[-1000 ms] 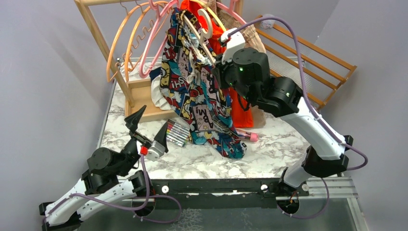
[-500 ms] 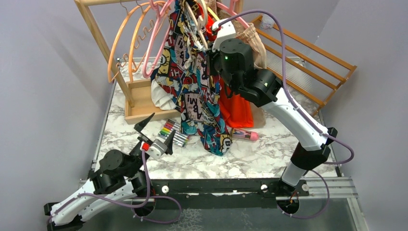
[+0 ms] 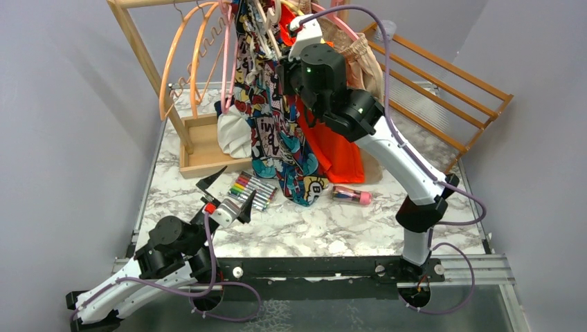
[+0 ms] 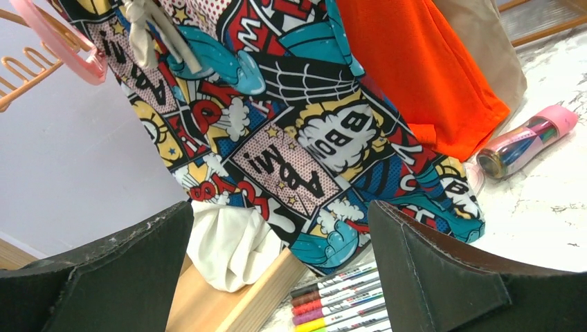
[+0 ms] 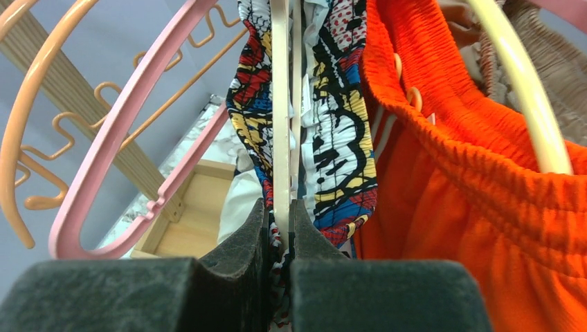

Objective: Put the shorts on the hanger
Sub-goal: Place the hanger at the clothesline.

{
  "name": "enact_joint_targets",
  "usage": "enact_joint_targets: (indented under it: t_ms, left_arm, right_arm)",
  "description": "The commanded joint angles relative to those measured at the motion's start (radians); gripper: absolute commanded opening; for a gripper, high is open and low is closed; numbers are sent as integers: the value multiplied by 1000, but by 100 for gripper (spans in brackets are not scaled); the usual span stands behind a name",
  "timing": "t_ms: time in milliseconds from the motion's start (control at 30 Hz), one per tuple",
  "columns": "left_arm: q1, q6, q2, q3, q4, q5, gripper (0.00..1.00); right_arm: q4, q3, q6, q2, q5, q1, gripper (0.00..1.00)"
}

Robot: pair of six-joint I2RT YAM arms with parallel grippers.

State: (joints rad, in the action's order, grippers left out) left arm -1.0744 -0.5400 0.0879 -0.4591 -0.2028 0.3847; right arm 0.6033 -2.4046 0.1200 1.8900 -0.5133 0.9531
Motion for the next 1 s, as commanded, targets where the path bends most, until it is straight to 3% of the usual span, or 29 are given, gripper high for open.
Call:
enact_joint_targets:
  t_ms: [0,533,967]
  left_arm:
    - [4,20,-17,5,34,1,99]
    - [4,15,-17,13,28,0,99]
    - [4,12,-5,17,26,-9,99]
  right_arm:
    - [-120,-9,23,-11,24,-24,1]
    - [-272,18,34,46,37,-99,1]
    - [-308,-71,33,141,48,-122,1]
